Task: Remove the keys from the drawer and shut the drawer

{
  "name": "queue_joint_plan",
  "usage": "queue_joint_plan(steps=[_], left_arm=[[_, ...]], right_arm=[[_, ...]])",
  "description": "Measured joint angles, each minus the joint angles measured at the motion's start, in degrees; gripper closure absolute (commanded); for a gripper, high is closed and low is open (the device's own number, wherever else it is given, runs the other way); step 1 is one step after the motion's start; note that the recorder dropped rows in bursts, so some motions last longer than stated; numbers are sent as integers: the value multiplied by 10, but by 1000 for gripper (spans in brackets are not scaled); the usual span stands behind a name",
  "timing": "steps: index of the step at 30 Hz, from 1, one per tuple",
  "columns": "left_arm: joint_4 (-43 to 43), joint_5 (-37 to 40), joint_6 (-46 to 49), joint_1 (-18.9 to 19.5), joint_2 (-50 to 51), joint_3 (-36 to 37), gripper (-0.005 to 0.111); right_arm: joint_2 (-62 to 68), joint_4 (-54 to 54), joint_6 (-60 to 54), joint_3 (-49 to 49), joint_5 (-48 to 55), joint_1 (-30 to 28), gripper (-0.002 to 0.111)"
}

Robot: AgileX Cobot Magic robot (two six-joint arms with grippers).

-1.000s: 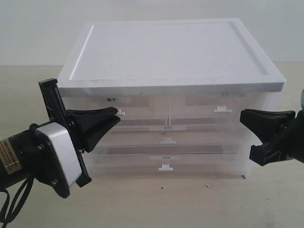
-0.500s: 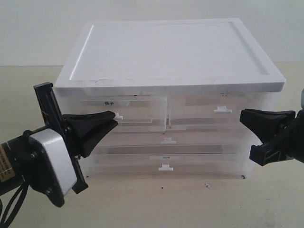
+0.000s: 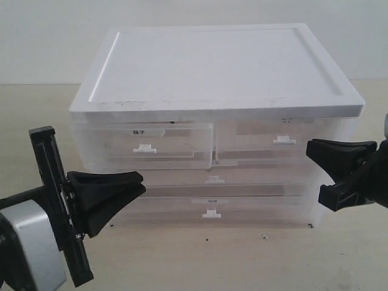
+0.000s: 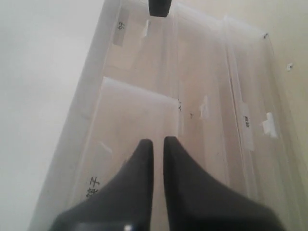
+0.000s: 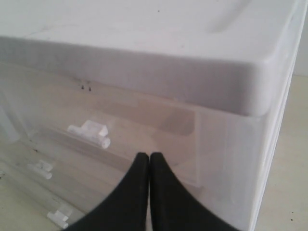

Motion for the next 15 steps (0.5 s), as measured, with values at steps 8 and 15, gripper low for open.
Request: queue_joint_plan(steps=[8, 15], left_arm=[[-3, 3, -64, 0, -1, -22, 63], [-6, 67, -55, 0, 0, -55, 74]], right_arm=[[0, -1, 4, 0, -1, 0, 108], [0, -1, 5, 0, -1, 0, 108]])
